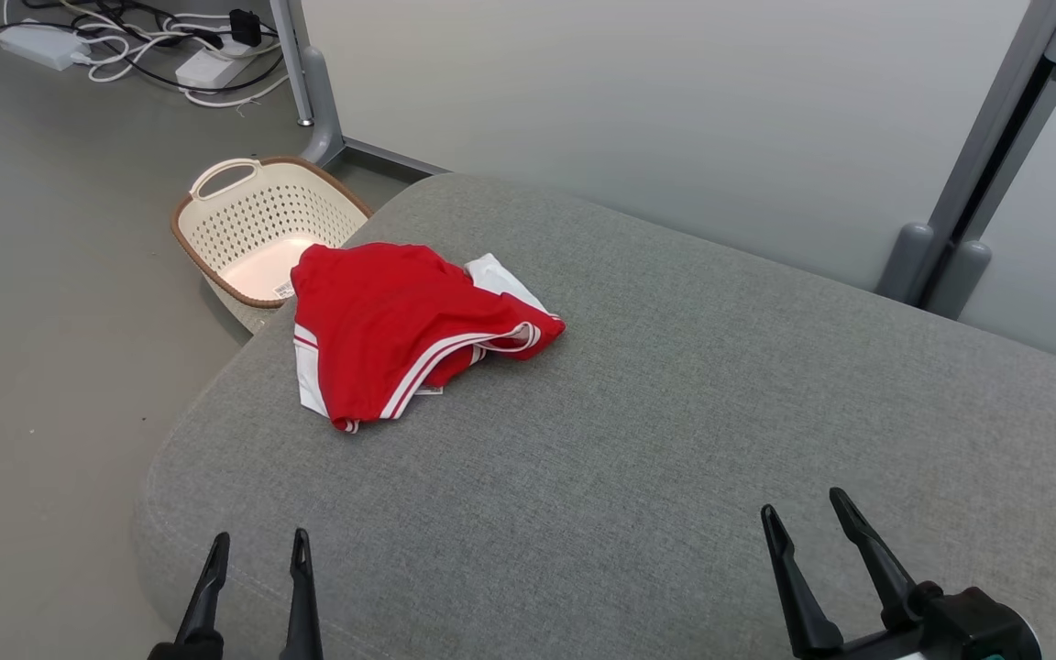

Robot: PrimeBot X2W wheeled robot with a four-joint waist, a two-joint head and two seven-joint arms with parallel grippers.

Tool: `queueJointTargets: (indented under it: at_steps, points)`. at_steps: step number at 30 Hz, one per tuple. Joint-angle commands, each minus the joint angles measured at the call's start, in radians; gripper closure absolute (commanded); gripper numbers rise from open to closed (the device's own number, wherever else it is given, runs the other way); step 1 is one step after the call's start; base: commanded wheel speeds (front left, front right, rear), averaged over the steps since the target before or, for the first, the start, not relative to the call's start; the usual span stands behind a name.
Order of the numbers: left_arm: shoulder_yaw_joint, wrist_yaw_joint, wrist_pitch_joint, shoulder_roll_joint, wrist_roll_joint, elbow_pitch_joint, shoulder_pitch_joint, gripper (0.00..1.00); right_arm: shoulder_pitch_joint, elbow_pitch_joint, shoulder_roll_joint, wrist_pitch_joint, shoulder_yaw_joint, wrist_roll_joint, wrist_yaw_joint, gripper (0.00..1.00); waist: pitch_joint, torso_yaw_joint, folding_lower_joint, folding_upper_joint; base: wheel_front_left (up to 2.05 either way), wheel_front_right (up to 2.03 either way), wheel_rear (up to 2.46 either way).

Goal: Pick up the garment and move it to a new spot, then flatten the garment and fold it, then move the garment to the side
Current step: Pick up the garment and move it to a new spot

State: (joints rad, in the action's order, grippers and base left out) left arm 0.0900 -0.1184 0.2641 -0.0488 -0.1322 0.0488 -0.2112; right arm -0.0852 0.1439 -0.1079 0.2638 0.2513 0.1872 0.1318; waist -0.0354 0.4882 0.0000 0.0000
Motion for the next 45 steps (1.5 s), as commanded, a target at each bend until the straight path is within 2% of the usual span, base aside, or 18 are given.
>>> queueJointTargets:
  at_steps: [1,7,14,17,22,28,32,36,40,45]
  points:
    - [0.000,0.016,0.000,-0.003,0.010,0.002,0.037,0.00,0.001,-0.002,-0.006,0.001,-0.008,0.005,-0.002,0.00,0.003,0.001,0.0000,0.0000,0.00,0.00,0.00]
    - [-0.014,0.057,0.000,-0.004,0.035,0.022,0.133,0.00,-0.017,-0.021,-0.017,0.001,-0.036,-0.011,-0.002,0.00,0.038,-0.007,0.0000,0.0000,0.00,0.00,0.00]
    - [-0.059,0.076,0.000,-0.003,0.011,0.044,0.356,0.00,0.043,-0.052,-0.098,0.001,-0.056,-0.027,-0.002,0.00,0.196,-0.059,0.0000,0.0000,0.00,0.00,0.00]
    - [-0.069,0.094,0.000,-0.003,0.001,0.093,0.460,0.00,0.068,-0.065,-0.140,0.001,-0.065,-0.032,-0.002,0.00,0.265,-0.074,0.0000,0.0000,0.00,0.00,0.00]
    - [-0.090,0.116,0.000,-0.009,0.011,0.258,0.651,0.00,0.118,-0.085,-0.205,0.001,-0.078,-0.034,-0.002,0.00,0.377,-0.105,0.0000,0.0000,0.00,0.00,0.00]
    - [-0.116,0.123,-0.008,-0.028,-0.014,0.569,0.870,0.00,0.175,-0.107,-0.248,0.001,-0.077,-0.037,-0.002,0.00,0.462,-0.156,0.0000,0.0000,0.00,0.00,0.00]
    - [-0.154,0.124,-0.092,-0.033,-0.070,0.760,0.984,0.00,0.190,-0.123,-0.261,0.001,-0.091,-0.040,-0.002,0.00,0.502,-0.180,0.0000,0.0000,0.00,0.00,0.00]
    - [-0.172,0.123,-0.177,-0.042,-0.106,0.904,1.062,0.00,0.195,-0.137,-0.272,0.001,-0.098,-0.043,-0.002,0.00,0.537,-0.195,0.0000,0.0000,0.00,0.00,0.00]
    - [-0.177,0.110,-0.188,-0.055,-0.113,1.001,1.100,0.00,0.202,-0.138,-0.277,0.001,-0.103,-0.040,-0.002,0.00,0.561,-0.205,0.0000,0.0000,0.00,0.00,0.00]
    - [-0.166,0.107,-0.206,-0.045,-0.123,1.120,1.120,0.00,0.215,-0.145,-0.281,0.000,-0.117,-0.043,-0.002,0.00,0.586,-0.203,0.0000,0.0000,0.00,0.00,0.00]
